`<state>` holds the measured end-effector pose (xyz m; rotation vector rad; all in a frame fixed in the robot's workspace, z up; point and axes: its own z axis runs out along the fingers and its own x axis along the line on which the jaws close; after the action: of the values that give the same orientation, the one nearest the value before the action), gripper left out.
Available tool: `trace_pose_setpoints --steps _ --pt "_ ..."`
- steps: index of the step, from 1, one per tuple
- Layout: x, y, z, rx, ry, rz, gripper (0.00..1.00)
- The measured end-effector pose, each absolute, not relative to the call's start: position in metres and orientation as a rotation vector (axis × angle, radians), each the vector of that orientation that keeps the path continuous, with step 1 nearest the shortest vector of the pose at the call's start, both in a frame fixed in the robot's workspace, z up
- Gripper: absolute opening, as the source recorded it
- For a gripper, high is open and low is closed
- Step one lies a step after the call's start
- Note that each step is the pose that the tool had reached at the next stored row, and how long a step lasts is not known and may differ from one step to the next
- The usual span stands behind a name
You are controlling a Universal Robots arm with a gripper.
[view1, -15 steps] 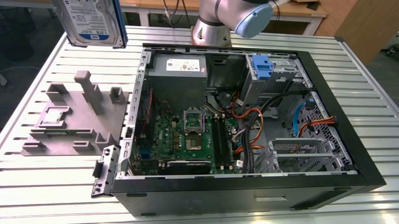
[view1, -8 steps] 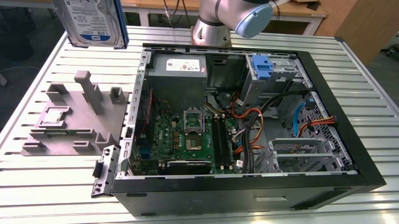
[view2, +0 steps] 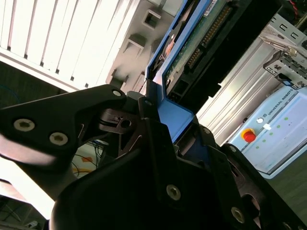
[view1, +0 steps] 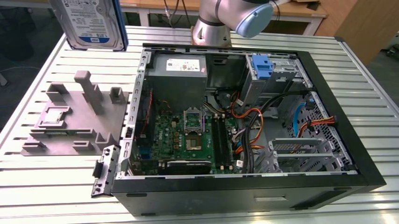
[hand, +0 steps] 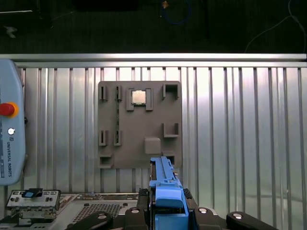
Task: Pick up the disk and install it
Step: 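Pick up the disk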
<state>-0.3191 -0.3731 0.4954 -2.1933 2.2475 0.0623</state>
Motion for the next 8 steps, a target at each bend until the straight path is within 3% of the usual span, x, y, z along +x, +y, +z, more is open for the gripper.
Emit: trace_pose_setpoints --steps 8 --pt "-0.3182 -0.3783 0.4954 -2.194 2.248 0.061 0.37"
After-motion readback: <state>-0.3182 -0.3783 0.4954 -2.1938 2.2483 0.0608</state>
